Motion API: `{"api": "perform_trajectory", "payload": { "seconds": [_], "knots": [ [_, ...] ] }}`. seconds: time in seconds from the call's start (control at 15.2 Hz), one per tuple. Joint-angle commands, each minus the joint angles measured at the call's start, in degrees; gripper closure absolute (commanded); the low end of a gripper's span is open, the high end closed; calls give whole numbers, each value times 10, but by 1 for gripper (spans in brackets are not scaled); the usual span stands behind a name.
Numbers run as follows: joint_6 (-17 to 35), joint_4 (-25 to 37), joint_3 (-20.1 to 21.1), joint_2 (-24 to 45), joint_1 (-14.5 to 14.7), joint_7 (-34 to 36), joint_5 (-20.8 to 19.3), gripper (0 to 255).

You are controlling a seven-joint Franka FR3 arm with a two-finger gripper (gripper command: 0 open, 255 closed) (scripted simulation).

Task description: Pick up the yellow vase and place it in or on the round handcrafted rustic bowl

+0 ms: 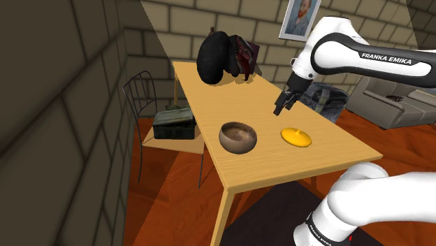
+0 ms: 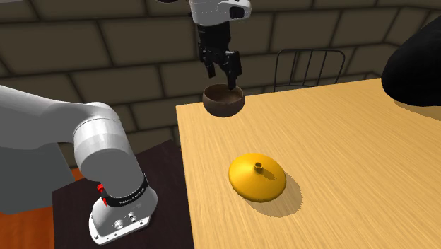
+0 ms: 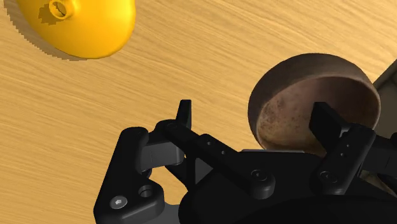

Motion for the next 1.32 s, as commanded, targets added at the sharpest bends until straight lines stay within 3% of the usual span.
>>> {"api": "perform_trajectory", "payload": {
  "seconds": [0.0,0.99,1.25],
  "knots": [
    [6,-17,-21,-7,-12,-23,-18,0],
    [126,-68,-192,73,-99,-183,-156,0],
    [158,-83,-207,90,-102,-189,-165,0]
  ]
}}
